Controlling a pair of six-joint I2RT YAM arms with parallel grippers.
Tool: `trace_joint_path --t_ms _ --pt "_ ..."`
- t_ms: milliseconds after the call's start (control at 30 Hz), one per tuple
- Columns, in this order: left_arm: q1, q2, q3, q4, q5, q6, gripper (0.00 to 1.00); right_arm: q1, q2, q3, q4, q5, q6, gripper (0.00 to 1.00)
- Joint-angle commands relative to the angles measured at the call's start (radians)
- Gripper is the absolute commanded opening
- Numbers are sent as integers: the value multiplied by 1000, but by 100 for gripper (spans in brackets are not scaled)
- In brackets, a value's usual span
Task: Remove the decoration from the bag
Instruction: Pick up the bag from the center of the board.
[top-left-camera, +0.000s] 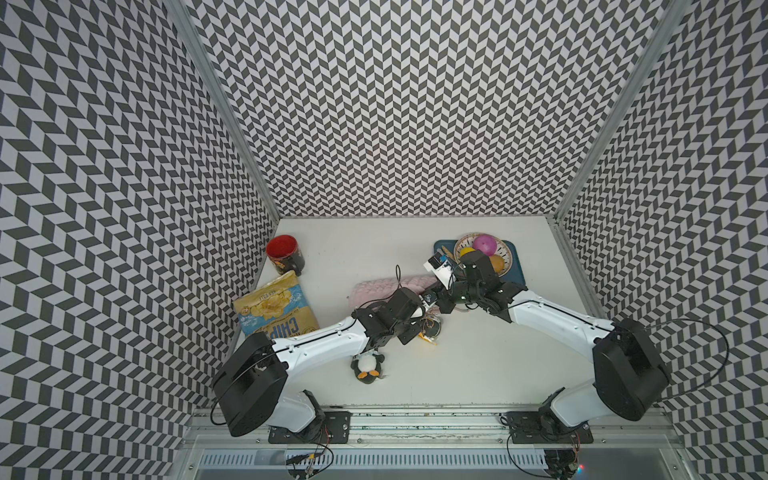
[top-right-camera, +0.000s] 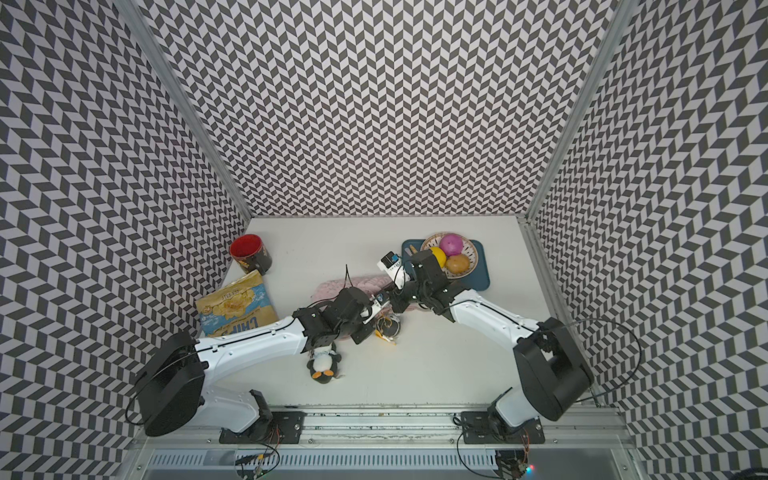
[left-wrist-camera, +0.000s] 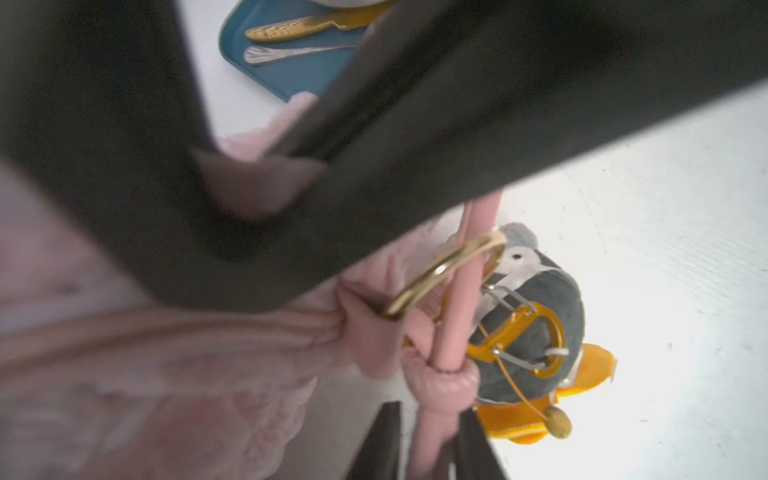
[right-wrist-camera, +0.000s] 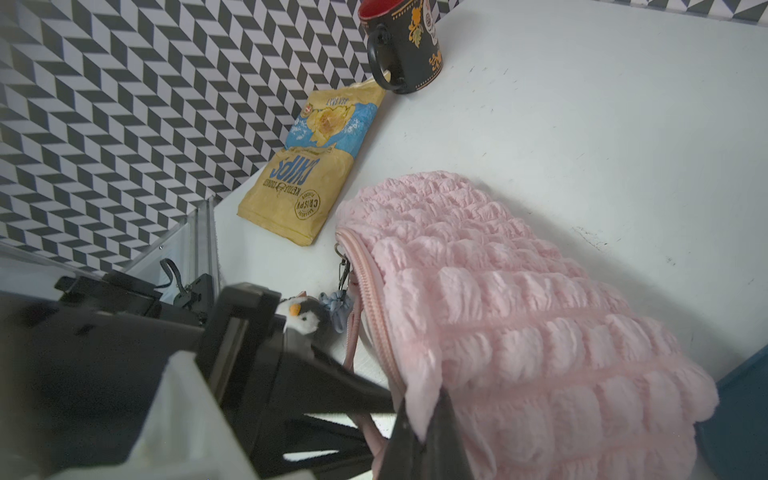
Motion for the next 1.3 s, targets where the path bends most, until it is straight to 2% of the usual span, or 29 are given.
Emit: trace_joint_path --t_ms 0,67,267,500,600,767,1000,1133,1267 --pt "-1 8 53 -8 -35 -9 8 -4 -1 -17 94 -72 5 5" --pt "-1 -14 61 -20 -45 -11 0 -10 4 -22 97 -78 4 5" --pt "-1 -81 143 -125 -25 -17 0 -17 32 -30 108 -69 -4 7" --pt "5 -136 207 -203 -33 5 0 -16 37 -16 114 -50 0 38" --pt "27 -133 224 -208 -19 13 0 -16 14 -6 112 -33 6 46" --pt "87 -82 291 -237 72 20 0 -33 -59 -21 96 21 20 60" --pt "141 -39 329 -248 200 25 0 -69 -274 -160 134 37 51 67" --pt "144 -28 345 -256 208 55 0 -68 -404 -304 251 11 49 67" --pt "145 -41 336 -249 226 101 0 -65 -468 -438 407 -56 40 67"
